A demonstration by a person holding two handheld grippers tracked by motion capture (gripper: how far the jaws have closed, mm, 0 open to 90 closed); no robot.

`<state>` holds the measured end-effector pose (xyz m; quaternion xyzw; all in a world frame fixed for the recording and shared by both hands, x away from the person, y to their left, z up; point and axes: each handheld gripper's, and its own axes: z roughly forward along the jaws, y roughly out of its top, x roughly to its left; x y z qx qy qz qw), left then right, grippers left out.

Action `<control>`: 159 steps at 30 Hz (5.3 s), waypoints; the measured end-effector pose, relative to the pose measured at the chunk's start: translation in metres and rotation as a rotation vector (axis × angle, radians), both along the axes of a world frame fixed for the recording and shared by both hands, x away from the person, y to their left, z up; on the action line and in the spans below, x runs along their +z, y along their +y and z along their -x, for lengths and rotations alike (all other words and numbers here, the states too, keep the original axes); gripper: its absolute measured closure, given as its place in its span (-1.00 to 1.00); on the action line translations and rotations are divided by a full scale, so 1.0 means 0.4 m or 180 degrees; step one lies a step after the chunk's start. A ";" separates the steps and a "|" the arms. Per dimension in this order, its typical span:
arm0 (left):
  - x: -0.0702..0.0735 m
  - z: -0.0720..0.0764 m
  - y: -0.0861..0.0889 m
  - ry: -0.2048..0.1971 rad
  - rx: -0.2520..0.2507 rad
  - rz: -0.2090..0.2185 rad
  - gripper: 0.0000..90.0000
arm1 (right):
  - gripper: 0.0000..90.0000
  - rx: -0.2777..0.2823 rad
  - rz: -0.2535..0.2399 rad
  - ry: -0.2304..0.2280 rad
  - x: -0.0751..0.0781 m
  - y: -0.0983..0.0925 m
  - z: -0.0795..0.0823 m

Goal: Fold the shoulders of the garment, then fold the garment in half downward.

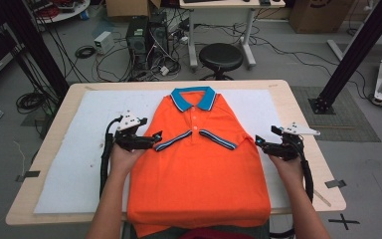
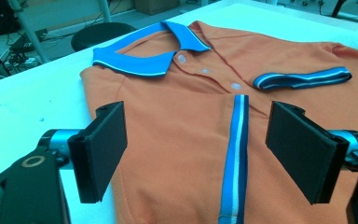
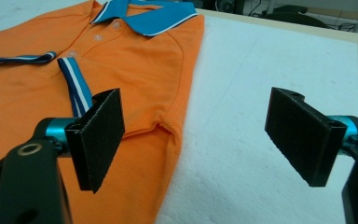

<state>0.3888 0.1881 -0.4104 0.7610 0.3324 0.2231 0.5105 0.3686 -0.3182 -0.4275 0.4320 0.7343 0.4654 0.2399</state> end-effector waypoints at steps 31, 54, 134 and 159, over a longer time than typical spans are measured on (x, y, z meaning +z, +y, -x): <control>-0.024 -0.014 0.045 0.0242 0.0099 0.0069 -0.54 | -0.55 0.0082 0.0062 0.0052 0.016 0.012 -0.005; -0.047 -0.018 0.035 0.0379 0.0095 0.0143 -0.54 | -0.55 0.0188 0.0235 0.0064 0.074 0.075 -0.072; -0.101 -0.272 -0.043 0.0951 0.0529 -0.0518 -0.15 | -0.03 0.0247 0.0725 0.1030 -0.043 0.222 -0.391; -0.104 -0.260 -0.042 0.1050 0.0478 -0.0263 0.76 | 0.89 0.0468 0.0709 0.1124 -0.032 0.232 -0.378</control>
